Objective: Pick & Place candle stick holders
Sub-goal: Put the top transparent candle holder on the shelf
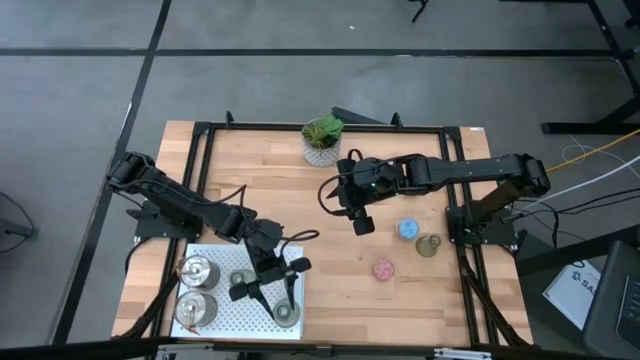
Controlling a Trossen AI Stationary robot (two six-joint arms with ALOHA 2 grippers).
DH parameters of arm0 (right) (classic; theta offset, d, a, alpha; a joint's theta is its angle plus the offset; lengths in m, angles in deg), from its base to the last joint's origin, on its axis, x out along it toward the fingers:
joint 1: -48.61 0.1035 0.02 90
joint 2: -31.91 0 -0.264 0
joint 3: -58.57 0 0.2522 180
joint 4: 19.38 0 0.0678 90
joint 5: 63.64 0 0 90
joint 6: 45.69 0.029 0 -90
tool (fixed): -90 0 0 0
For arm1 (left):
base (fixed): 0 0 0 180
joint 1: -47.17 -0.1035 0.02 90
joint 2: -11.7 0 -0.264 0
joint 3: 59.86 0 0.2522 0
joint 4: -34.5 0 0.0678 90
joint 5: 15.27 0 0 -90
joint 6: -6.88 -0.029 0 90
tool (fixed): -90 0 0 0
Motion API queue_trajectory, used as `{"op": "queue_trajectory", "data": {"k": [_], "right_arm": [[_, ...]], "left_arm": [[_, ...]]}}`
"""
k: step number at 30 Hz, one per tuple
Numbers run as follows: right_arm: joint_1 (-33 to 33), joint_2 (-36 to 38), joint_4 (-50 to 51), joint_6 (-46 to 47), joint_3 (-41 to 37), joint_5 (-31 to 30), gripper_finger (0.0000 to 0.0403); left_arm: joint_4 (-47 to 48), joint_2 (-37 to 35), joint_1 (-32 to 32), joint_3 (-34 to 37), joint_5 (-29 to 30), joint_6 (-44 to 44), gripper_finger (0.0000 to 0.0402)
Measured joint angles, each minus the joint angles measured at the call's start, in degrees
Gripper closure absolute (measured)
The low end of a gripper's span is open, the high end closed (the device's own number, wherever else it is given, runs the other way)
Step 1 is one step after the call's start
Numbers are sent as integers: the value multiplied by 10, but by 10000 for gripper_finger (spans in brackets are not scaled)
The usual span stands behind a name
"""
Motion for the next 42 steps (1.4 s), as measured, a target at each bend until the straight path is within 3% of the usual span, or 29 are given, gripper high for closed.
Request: {"op": "queue_trajectory", "data": {"k": [4, 13, 18, 21, 26, 29, 38, 42], "right_arm": [[0, 0, 4, 0, 0, 0, 216], [0, 0, 5, 0, 0, 1, 216], [0, 0, 15, 0, 0, 42, 216], [7, 0, 31, 15, 0, 45, 216], [23, 0, 54, 52, 0, 45, 216], [27, 0, 56, 66, 0, 44, 215], [29, 0, 45, 139, 0, 42, 214], [35, 0, 52, 170, 0, 103, 215]], "left_arm": [[8, -12, 0, 0, 28, 2, 180], [11, -53, -21, -5, 30, -1, 160], [43, -111, -63, -6, 60, -2, 158], [106, -160, -86, -6, 179, -11, 163], [178, -233, -113, -6, 453, -24, 174], [195, -274, -136, -6, 545, -15, 180], [313, -389, -214, -1, 550, 9, 197], [286, -433, -237, 37, 537, 18, 206]]}}
